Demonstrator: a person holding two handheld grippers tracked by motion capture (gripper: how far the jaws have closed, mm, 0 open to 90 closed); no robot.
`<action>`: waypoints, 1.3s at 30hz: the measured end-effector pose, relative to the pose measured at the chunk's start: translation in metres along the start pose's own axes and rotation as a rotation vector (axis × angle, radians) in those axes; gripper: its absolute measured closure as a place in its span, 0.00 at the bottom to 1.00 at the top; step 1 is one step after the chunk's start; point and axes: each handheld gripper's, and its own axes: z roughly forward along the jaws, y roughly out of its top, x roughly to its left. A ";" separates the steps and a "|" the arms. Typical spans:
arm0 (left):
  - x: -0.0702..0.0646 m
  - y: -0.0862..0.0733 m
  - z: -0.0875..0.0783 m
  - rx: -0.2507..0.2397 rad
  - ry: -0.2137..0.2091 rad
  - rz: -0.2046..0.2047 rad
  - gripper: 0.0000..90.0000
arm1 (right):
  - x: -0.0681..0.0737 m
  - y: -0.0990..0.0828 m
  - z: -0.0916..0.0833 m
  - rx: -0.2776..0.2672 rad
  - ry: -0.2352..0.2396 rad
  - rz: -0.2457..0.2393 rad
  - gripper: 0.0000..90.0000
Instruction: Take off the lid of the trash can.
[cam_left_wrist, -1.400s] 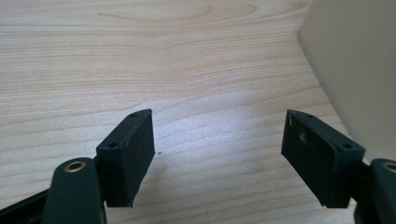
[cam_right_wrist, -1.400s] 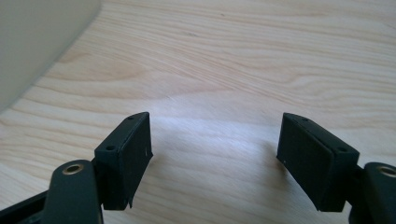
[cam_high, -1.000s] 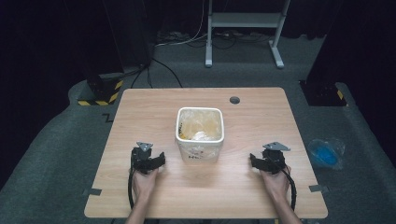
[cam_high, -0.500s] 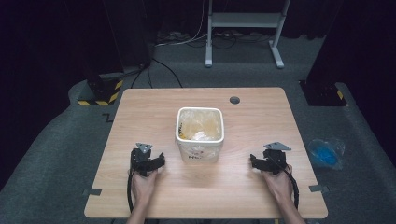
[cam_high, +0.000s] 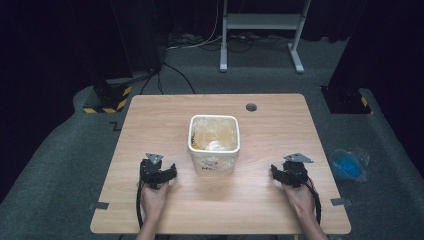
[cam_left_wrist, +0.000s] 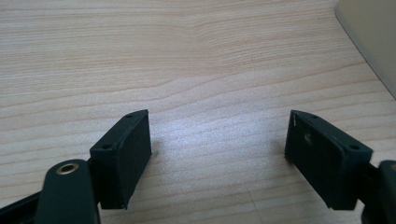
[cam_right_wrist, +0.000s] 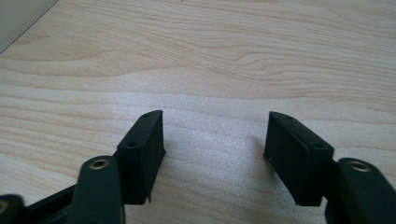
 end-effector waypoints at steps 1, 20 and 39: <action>0.000 0.000 0.000 0.000 0.000 0.000 0.25 | 0.000 0.000 0.000 0.002 0.001 0.002 0.46; 0.000 0.000 0.000 0.000 -0.001 0.000 0.25 | 0.010 0.012 -0.009 -0.001 0.072 0.033 0.60; 0.000 0.000 0.000 -0.001 -0.003 -0.001 0.25 | 0.026 0.033 -0.025 -0.038 0.143 0.036 0.62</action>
